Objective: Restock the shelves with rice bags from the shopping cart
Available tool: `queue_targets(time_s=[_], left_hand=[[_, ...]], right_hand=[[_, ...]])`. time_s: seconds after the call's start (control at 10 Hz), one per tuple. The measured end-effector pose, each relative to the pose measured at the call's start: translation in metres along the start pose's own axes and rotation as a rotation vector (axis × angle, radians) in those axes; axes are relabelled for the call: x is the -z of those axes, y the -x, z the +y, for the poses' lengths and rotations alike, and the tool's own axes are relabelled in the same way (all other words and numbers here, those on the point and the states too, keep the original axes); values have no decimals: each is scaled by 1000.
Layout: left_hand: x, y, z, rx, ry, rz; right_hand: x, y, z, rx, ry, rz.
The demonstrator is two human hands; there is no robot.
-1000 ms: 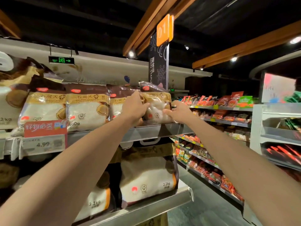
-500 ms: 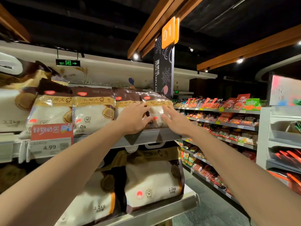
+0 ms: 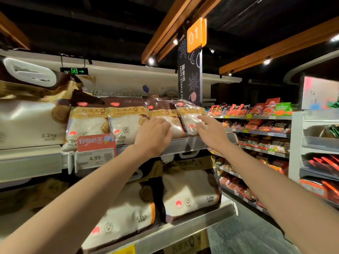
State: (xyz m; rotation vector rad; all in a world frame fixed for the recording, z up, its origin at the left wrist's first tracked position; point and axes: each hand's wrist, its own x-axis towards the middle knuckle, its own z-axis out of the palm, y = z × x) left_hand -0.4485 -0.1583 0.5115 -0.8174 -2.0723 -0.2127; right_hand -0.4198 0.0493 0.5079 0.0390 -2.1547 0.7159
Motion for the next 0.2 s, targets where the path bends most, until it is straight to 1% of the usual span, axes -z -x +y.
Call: queue_targets(time_s=[0.1,0.2], left_hand=[[7,28,0,-87,90,-2],[14,53,1,-113,197,-5]], right_hand=[[1,21,-9,-150,-200,55],[6,41,-27,-240,-359,-124]])
